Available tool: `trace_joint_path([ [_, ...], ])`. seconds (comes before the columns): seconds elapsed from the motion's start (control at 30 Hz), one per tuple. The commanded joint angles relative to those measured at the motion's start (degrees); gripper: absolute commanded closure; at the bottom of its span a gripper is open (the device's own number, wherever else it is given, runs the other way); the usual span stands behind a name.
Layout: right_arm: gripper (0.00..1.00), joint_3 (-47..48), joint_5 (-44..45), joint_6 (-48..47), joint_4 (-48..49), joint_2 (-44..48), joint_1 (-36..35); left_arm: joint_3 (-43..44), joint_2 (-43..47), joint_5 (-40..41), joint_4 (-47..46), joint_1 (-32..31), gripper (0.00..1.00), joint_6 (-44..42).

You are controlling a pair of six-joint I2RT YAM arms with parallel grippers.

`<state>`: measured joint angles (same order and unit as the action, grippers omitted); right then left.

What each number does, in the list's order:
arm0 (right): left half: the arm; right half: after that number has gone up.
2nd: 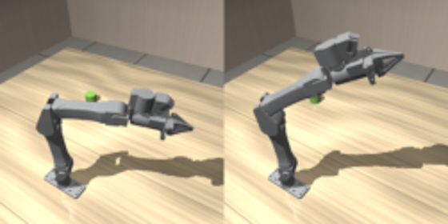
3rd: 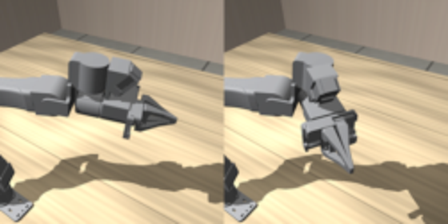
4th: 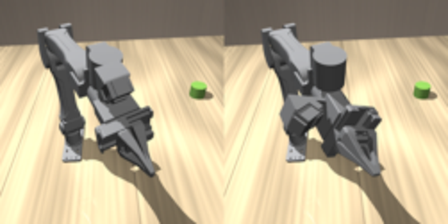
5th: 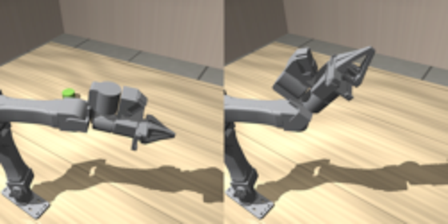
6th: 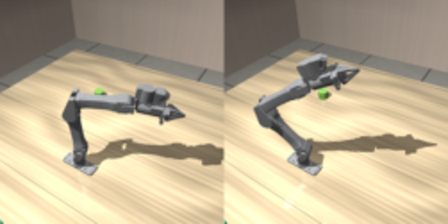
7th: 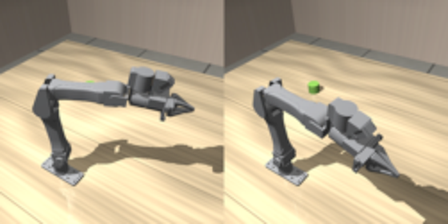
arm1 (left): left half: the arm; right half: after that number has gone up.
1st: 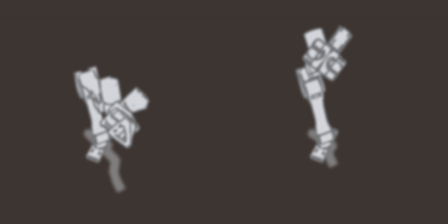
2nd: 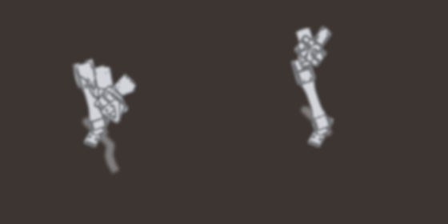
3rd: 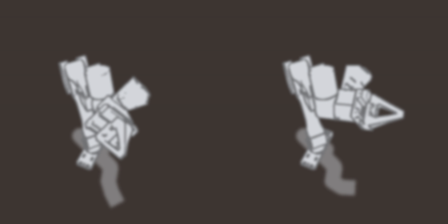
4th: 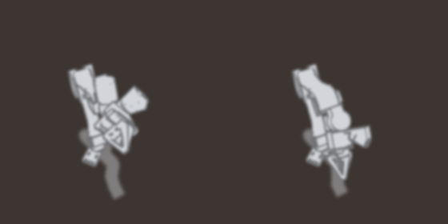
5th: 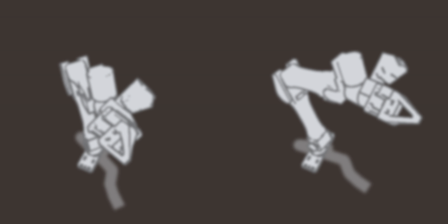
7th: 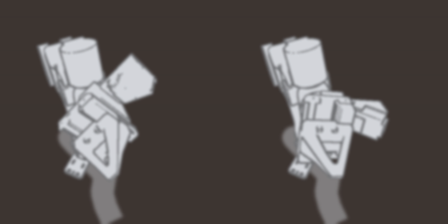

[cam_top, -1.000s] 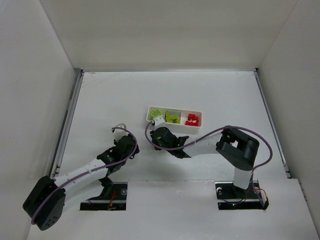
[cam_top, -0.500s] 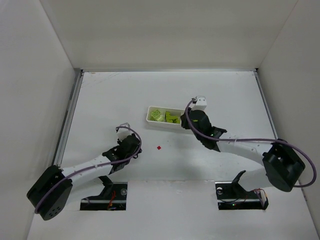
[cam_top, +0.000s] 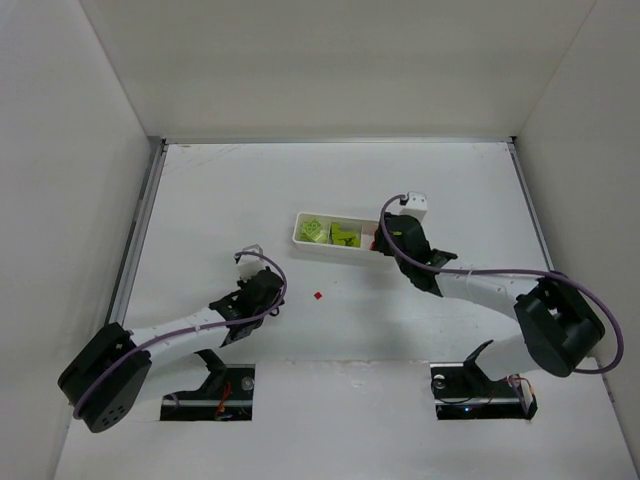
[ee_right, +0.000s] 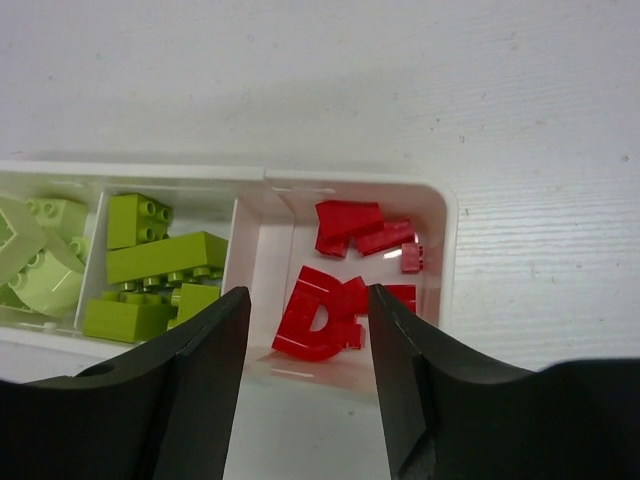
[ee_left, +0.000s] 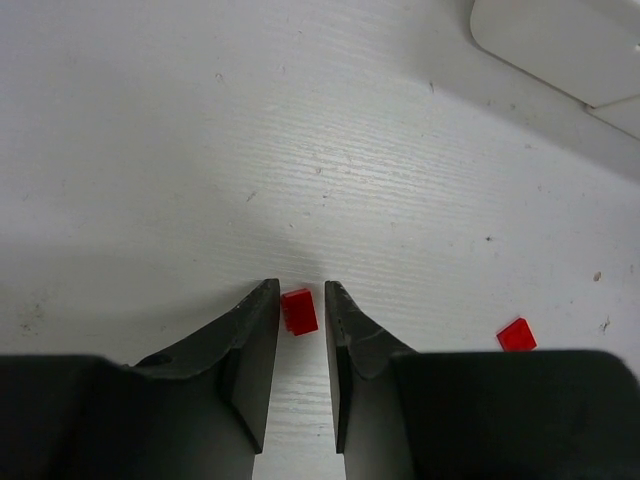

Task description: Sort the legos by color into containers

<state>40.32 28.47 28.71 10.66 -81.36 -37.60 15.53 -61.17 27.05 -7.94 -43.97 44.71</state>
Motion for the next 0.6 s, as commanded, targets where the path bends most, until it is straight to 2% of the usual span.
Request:
trace_joint_path([
  [0.0, 0.45, 0.65, 1.15, 0.29, 1.30, 2.60, -2.33, 0.99, -0.71, 0.55, 1.18, -0.55, 0.79, 0.73],
  [0.17, 0.54, -2.17, 0.01, 1.79, 1.47, 4.90, -11.46, 1.08, -1.06, 0.64, 1.27, -0.90, 0.84, 0.20],
  [0.37, 0.50, -3.14, -1.66, 1.53, 2.35, -0.89, -24.38, 1.96, 0.34, 0.55, 1.62, -0.99, 0.87, -1.37],
  [0.57, 0.49, -0.33, -1.93, 0.91, 3.67, -6.96, -28.97, 2.83, 4.21, -0.94, 1.26, 0.24, 0.88, -1.90],
])
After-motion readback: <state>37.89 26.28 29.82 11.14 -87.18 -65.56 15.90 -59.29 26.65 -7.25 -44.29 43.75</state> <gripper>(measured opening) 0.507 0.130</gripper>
